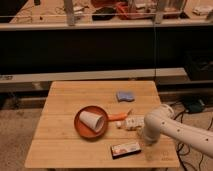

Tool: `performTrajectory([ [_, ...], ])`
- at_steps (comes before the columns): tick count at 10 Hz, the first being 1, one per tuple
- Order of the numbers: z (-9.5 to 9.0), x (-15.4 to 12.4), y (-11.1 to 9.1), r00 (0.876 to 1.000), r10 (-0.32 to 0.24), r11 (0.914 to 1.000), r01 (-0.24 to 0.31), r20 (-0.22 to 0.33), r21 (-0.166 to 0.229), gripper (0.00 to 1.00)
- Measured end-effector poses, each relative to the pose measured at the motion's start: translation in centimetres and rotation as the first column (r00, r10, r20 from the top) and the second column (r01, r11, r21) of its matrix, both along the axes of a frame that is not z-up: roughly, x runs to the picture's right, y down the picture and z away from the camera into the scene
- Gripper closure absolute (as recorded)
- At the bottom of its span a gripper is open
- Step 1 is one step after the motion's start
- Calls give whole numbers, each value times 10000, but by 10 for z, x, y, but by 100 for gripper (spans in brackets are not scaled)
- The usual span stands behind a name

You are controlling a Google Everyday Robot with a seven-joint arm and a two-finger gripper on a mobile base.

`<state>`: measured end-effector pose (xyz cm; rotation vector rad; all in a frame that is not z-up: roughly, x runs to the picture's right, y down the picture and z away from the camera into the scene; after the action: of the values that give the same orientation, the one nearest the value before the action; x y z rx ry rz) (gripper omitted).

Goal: Push the eraser across the table

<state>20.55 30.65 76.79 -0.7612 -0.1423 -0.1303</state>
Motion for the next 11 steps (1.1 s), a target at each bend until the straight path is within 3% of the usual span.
performTrajectory([
  [4,-1,6,-4,9997,257,9997,-257,-51,5,22],
  [11,-1,4,-5,9998,163,9997,-164,102,169,91],
])
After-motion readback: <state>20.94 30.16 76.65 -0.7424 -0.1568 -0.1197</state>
